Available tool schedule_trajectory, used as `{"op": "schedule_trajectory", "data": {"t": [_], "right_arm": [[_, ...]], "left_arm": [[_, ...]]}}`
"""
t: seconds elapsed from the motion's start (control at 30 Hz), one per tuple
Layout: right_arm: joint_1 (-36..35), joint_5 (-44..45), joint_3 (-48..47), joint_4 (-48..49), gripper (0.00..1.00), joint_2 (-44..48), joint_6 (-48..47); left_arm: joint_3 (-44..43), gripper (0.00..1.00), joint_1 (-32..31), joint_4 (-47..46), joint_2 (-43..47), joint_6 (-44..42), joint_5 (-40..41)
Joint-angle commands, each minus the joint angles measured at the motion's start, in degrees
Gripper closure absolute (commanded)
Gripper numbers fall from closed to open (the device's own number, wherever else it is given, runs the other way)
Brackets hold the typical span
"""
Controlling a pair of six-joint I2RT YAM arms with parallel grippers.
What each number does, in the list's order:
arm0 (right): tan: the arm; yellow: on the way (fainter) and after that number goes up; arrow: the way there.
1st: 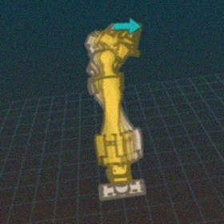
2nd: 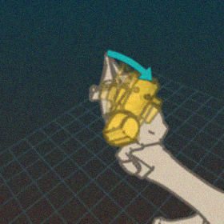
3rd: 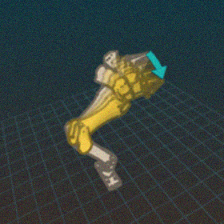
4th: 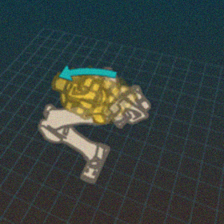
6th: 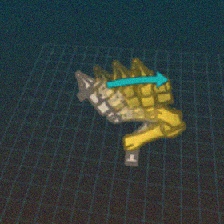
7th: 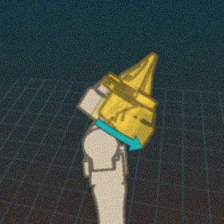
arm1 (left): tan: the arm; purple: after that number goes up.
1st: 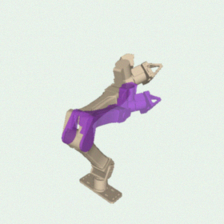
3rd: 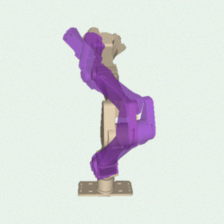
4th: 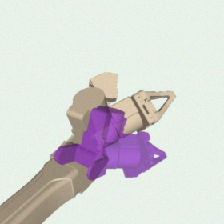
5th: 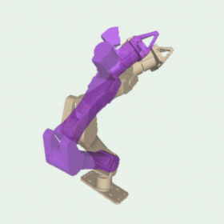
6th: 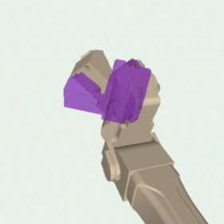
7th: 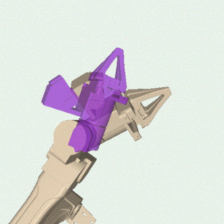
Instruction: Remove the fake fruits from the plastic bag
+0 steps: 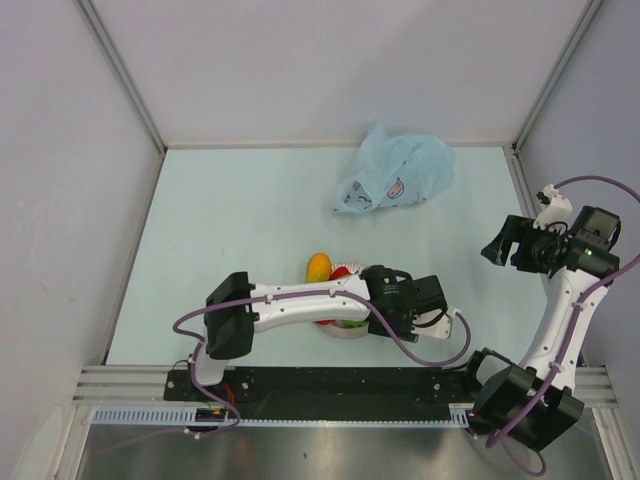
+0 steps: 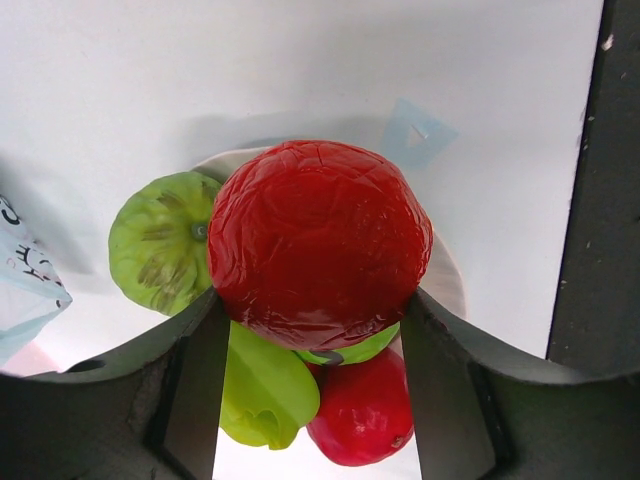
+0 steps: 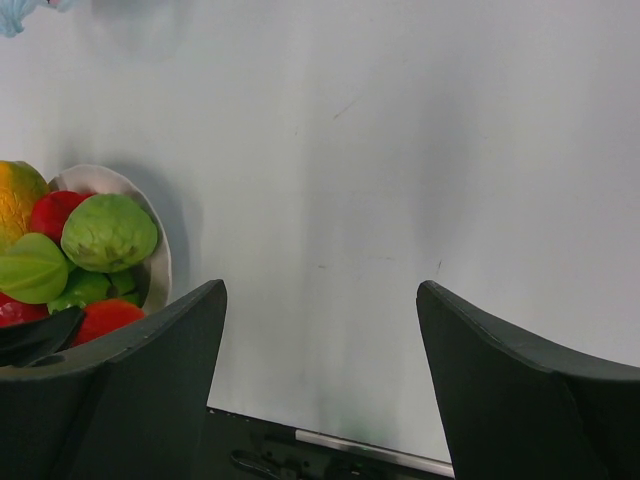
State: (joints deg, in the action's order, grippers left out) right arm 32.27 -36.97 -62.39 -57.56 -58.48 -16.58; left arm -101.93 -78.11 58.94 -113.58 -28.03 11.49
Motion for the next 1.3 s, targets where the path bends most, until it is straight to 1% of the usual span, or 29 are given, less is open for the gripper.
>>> {"op": "schedule_trajectory", "data": {"t": [0.0, 0.17, 0.33, 0.53, 0.57, 0.93, 1.0, 1.27], "right_arm": [[0.2, -1.0, -1.5, 0.1, 0.18, -0.1, 0.4], [0.2, -0.9, -1.6, 0.2, 0.19, 0.1, 0.6], [0.2, -0.7, -1.5, 0.2, 0.18, 0.5, 0.5], [0.2, -0.7, -1.6, 0.1, 0.18, 0.0, 0.5], [0.2, -0.7, -1.6, 0.1, 0.18, -0.1, 0.5], [0.2, -1.1, -1.6, -0.1, 0.18, -1.5, 0.1], [0.2, -1.1, -1.6, -0.1, 0.18, -1.6, 0.0], [0.2, -1.2, -1.5, -0.4, 0.19, -2.3, -0.8]], "left_arm": [[1.6, 0.45, -0.3, -1.4, 1.1, -2.5, 2.4], [4.5, 0.43, -0.3, -4.4, 1.3, -4.0, 3.6], [4.6, 0.4, -0.3, -5.2, 0.8, -4.2, 4.0], [5.0, 0.3, -0.3, -6.8, 0.6, -4.3, 5.8], [5.0, 0.27, -0.3, -6.9, 0.5, -4.4, 5.9], [4.8, 0.15, -0.3, -5.9, 0.1, -4.5, 7.9], [4.6, 0.11, -0.3, -5.6, -0.1, -4.4, 7.9], [3.5, 0.1, -0.3, -4.7, -0.2, -4.1, 6.8]]}}
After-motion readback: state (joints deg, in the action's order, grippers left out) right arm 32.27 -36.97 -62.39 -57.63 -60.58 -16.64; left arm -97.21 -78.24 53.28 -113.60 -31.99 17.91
